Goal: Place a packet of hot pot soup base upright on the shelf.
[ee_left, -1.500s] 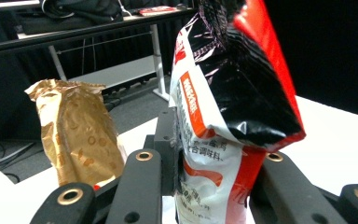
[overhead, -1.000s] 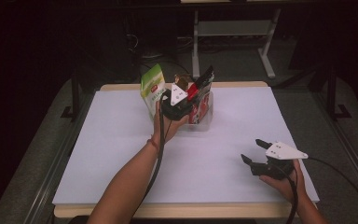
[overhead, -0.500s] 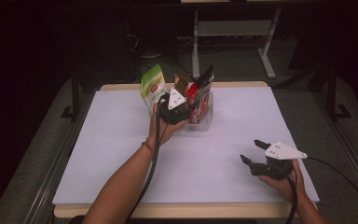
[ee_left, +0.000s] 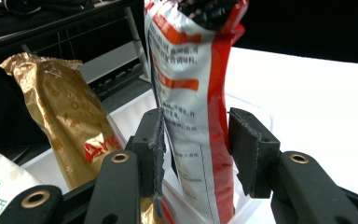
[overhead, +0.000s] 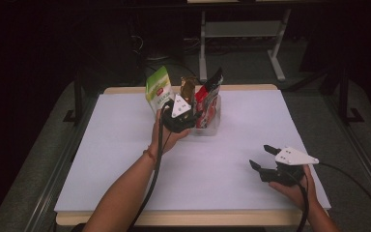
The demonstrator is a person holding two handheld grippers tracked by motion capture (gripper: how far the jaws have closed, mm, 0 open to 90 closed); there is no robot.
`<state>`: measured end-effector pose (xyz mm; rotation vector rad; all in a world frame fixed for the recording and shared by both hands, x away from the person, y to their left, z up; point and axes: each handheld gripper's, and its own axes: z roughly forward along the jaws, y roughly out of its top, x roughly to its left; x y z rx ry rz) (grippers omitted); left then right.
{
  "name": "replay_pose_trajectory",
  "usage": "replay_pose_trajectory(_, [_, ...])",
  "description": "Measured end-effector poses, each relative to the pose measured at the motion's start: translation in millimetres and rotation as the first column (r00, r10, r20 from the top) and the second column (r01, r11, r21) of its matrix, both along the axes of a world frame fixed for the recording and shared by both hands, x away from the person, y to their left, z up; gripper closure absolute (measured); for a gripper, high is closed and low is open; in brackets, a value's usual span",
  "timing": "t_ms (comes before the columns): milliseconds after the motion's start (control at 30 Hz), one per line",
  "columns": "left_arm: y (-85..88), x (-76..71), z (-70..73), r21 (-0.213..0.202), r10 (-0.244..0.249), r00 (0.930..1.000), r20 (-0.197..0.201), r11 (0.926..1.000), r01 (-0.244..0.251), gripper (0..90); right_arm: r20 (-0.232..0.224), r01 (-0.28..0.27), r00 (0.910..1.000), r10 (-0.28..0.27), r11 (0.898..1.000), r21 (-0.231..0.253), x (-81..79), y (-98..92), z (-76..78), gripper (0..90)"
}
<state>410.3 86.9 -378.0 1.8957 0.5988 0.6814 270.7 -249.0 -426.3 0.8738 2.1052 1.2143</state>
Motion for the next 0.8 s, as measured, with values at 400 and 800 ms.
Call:
replay_pose_trajectory(400, [10.1,-8.3,-0.6,0.025,-0.022,0.9997,-0.012,0.9994,0.022,52.2,-0.001,0.005,1.0000,-0.005,1.000,0.003,-0.2,-1.4,-0.2,27.1])
replay_pose_trajectory(800, [26.9,-22.4,2.6,0.034,-0.044,0.9988,-0.024,0.9984,0.044,44.3,-0.013,0.019,0.9997,-0.019,1.000,0.000,1.9,-2.4,-1.8,27.6])
